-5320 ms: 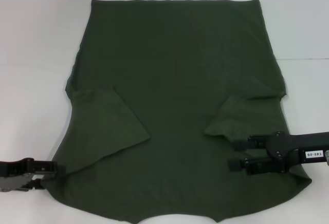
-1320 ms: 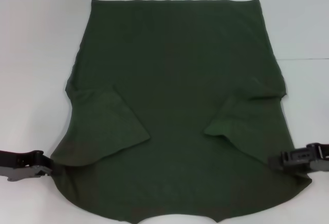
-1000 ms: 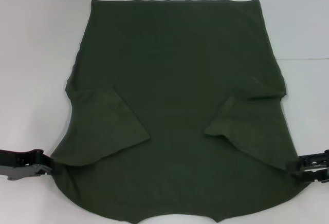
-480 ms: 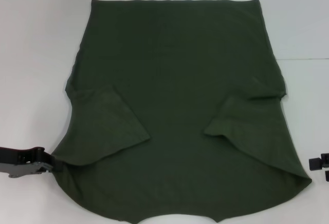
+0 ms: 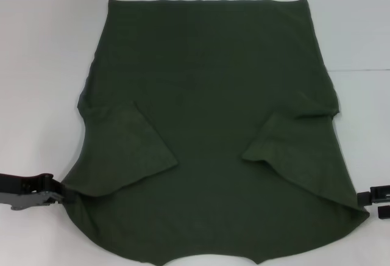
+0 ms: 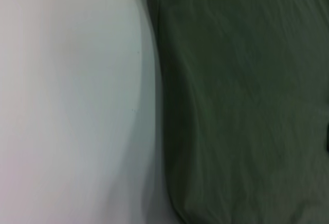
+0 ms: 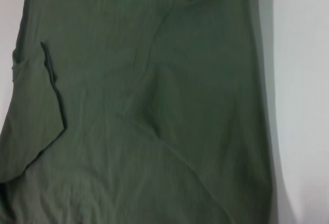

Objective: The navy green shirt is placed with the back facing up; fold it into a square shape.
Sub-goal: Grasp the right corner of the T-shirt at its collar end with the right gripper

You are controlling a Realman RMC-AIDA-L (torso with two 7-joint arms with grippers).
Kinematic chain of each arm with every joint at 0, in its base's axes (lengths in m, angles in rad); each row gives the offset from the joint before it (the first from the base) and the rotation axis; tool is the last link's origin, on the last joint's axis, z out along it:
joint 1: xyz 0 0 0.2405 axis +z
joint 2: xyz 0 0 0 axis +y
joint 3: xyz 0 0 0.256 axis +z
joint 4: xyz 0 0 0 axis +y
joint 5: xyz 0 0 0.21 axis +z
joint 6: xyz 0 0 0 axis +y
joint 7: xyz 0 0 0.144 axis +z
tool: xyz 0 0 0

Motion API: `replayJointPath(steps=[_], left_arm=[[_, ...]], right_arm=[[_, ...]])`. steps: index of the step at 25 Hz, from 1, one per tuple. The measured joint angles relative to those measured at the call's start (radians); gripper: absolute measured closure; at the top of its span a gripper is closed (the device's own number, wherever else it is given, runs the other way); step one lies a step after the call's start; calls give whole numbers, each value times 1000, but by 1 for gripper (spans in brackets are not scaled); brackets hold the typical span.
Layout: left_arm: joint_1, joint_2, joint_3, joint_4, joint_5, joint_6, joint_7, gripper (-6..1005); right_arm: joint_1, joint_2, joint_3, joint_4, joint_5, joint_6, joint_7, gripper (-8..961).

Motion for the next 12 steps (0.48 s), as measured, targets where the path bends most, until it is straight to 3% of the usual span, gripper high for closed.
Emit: replayJointPath(steps=[12], left_arm=[[-2,0,5,0,-10,1,0,968]], right_arm=[[19,26,-15,32,-1,52,-10,139]])
